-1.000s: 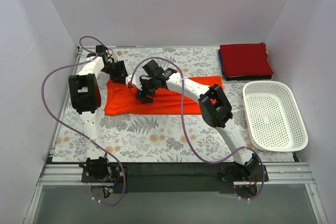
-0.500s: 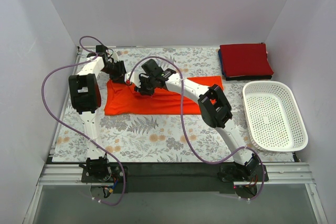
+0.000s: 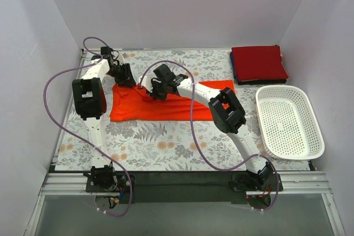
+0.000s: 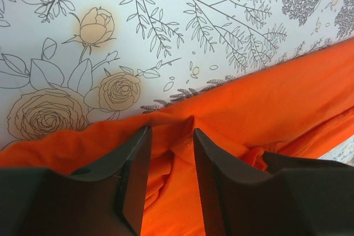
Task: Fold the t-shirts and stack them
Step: Fold the tshirt
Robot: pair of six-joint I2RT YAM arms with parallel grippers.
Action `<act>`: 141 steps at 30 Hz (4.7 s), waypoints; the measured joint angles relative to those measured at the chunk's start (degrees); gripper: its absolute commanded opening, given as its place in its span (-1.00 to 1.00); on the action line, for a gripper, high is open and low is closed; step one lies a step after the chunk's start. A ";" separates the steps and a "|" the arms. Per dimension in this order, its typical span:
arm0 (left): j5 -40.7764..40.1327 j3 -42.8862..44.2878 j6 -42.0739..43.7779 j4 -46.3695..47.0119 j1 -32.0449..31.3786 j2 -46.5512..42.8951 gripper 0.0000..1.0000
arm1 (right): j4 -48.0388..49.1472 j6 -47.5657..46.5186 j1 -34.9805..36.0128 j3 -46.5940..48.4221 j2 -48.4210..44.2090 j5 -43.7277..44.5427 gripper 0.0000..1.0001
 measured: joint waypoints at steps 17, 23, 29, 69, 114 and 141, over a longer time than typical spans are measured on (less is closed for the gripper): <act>0.83 2.40 -0.04 0.44 0.00 0.02 -0.29 | 5.07 13.16 -2.84 -4.39 -1.25 10.73 -0.28; 2.54 2.91 -0.68 1.07 -0.15 0.02 -0.28 | 5.09 14.14 -2.99 -4.42 -1.44 11.98 -0.22; 3.13 2.99 -1.18 1.27 -1.25 0.09 -0.25 | 5.09 14.51 -3.06 -4.42 -2.21 11.72 -0.11; 2.84 3.74 -2.40 1.18 -2.89 2.89 -0.89 | 5.09 14.32 -3.98 -4.39 -2.29 11.80 -0.45; -6.80 -26.97 -24.37 4.85 -5.14 -18.49 -0.45 | 3.61 9.68 -8.68 -8.22 -9.03 -0.50 0.12; 4.52 -19.87 -10.99 9.35 -9.38 -8.66 -1.00 | -15.54 7.91 -27.34 -12.96 -17.66 -0.04 -0.15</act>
